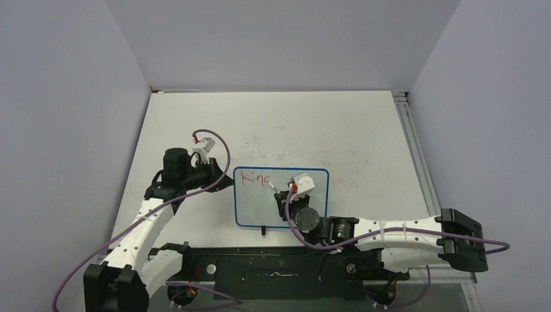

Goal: Write a sentence on the whiteboard

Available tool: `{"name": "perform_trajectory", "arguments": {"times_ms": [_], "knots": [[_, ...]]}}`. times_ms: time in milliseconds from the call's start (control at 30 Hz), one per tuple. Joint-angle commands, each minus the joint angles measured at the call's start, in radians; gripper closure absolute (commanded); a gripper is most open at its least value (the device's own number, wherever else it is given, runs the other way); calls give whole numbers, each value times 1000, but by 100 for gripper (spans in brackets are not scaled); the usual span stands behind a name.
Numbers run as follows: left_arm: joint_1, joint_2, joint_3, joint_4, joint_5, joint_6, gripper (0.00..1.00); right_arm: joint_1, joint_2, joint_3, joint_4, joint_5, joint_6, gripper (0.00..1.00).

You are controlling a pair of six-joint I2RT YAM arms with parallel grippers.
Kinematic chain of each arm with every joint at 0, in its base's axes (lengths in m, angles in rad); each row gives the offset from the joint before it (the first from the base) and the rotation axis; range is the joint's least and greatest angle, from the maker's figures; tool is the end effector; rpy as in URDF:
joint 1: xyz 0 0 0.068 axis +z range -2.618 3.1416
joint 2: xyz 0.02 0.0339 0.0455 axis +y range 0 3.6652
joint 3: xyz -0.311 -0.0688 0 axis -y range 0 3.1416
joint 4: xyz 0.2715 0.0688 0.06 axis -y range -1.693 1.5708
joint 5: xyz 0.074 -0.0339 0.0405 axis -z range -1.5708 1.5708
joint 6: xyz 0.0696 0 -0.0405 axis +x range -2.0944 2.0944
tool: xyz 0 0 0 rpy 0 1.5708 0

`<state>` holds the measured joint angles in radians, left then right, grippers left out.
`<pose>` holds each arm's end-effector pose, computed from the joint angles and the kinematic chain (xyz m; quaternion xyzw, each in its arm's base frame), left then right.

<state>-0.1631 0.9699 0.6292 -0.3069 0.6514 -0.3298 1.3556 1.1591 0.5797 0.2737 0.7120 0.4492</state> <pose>0.2135 -0.0779 0.2578 0.0714 0.8572 -0.3808 0.3393 0.1034 0.2603 0.2619 -0.1457 0.7699 0.2607 0.5640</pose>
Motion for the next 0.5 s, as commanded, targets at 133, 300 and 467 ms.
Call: {"name": "perform_trajectory", "arguments": {"times_ms": [133, 300, 467], "knots": [[-16, -2, 36, -1, 43, -2, 100, -25, -11, 27, 49, 68, -62, 95], [-17, -2, 38, -1, 43, -2, 100, -38, -4, 39, 73, 69, -82, 95], [-18, 0, 38, -1, 43, -2, 100, -48, -2, 47, 89, 68, -98, 95]]}}
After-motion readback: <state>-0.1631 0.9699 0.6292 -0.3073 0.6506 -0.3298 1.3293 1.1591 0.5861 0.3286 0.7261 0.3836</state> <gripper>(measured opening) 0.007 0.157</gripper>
